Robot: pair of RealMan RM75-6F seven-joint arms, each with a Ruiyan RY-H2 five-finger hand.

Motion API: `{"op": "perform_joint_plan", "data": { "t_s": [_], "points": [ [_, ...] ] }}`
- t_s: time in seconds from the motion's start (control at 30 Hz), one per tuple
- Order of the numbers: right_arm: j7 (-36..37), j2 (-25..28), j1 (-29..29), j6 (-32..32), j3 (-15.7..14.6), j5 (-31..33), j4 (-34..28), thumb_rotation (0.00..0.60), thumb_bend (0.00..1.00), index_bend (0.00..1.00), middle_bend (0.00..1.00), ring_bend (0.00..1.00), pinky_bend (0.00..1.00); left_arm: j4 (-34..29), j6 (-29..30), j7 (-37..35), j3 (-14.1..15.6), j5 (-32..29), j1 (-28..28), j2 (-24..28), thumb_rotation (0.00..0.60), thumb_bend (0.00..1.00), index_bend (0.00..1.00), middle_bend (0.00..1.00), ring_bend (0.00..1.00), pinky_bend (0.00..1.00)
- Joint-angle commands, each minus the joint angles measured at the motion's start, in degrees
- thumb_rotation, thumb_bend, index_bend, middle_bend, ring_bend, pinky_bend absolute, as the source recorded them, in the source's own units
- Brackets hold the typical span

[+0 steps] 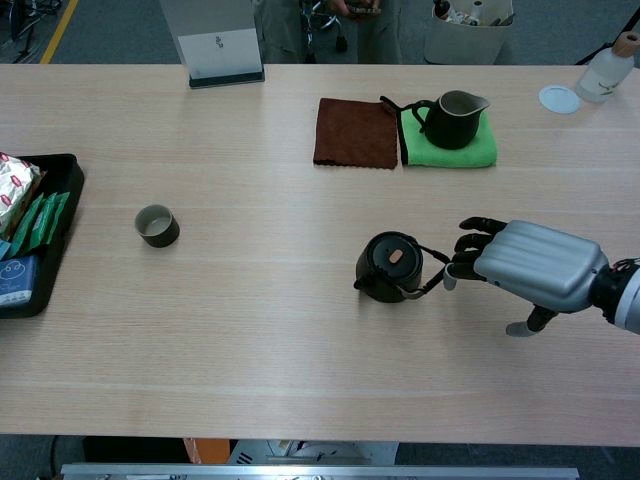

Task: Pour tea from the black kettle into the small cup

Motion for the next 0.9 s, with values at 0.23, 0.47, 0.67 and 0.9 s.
{"op": "perform_joint_plan", "data": {
  "t_s": [0.23, 0.47, 0.67, 0.9],
  "points": [
    [1.18, 0.05, 0.52, 0.09, -0.83, -1.99, -1.02, 0.600, 0.00, 0.31, 0.30, 0.18, 0.08, 0.20, 0.25, -0.32, 0.10, 0.18, 0.28, 0.18, 0.600, 0.27, 0.19, 0.10, 0.08, 0.06],
    [6.68, 2.13, -0.22, 4.82, -2.14, -6.94, -1.00, 0.600, 0.00, 0.32, 0.30, 0.18, 0.08, -0.09, 0.08, -0.25, 0.04, 0.79, 0.00, 0.12, 0.600, 0.27, 0.19, 0.10, 0.08, 0.06],
    [10.75, 2.37, -0.27, 8.23, -0.80, -8.43, 0.14, 0.600, 0.00, 0.32, 0.30, 0.19, 0.08, -0.69, -0.10, 0.41, 0.02, 1.10, -0.22, -0.03, 0.600, 0.27, 0.19, 0.10, 0.08, 0.06],
    [11.72, 0.70, 1.53, 5.62, 1.71, -5.84, 0.63, 0.600, 0.00, 0.32, 0.32, 0.25, 0.10, -1.43, -0.27, 1.22, 0.06, 0.85, -0.20, 0.16, 0.600, 0.27, 0.19, 0.10, 0.08, 0.06]
  ]
}}
